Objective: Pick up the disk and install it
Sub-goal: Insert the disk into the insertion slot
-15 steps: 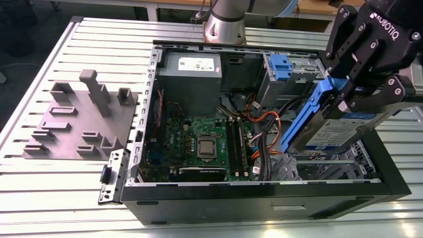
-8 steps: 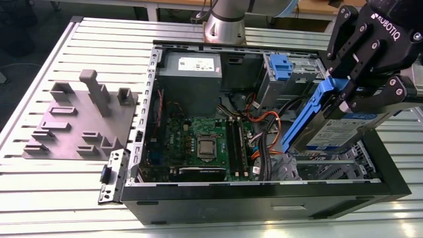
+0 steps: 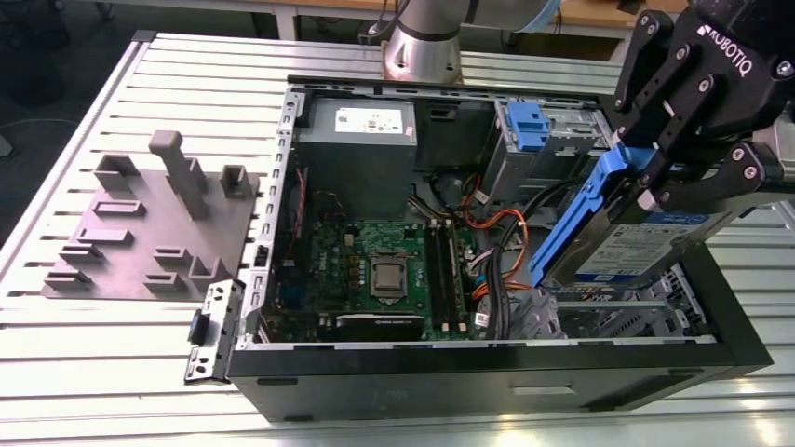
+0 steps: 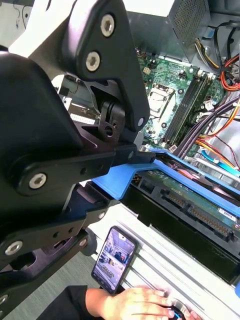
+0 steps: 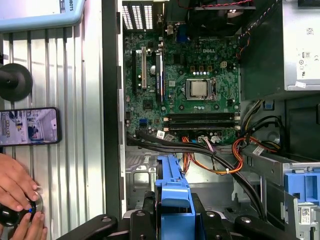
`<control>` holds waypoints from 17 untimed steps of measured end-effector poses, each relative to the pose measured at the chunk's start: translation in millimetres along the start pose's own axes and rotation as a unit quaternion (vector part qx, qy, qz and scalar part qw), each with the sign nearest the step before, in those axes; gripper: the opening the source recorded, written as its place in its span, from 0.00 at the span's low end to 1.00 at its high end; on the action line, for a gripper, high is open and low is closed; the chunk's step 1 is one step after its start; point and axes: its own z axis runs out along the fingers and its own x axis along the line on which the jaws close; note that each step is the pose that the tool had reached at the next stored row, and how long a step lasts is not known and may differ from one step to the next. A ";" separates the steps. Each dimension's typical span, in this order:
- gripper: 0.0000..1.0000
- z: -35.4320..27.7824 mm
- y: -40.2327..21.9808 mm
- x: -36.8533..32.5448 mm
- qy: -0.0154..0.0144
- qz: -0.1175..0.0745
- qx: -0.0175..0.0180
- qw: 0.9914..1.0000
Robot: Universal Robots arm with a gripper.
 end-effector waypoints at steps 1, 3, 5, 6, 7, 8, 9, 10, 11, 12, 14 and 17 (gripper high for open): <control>0.37 0.0 -0.2 0.0 0.000 0.000 0.000 1.000; 0.37 0.3 -3.1 -0.1 0.000 0.000 0.000 1.000; 0.37 0.4 -6.8 -0.3 0.000 0.000 0.000 1.000; 0.37 0.6 -8.8 -0.4 0.000 0.000 0.000 1.000; 0.37 0.9 -10.9 -0.5 0.000 0.000 0.000 1.000; 0.37 1.3 -13.0 -0.6 0.000 0.000 0.000 1.000; 0.37 2.0 -14.9 -0.6 0.000 0.000 0.000 1.000; 0.37 2.7 -16.5 -0.7 0.000 0.000 0.000 1.000; 0.37 3.6 -18.0 -0.8 0.000 0.000 0.000 1.000; 0.37 4.7 -19.1 -0.8 0.000 0.000 0.000 1.000; 0.37 6.9 -20.9 -0.9 0.000 0.000 0.000 1.000; 0.37 10.3 -23.5 -1.0 0.000 0.000 0.000 1.000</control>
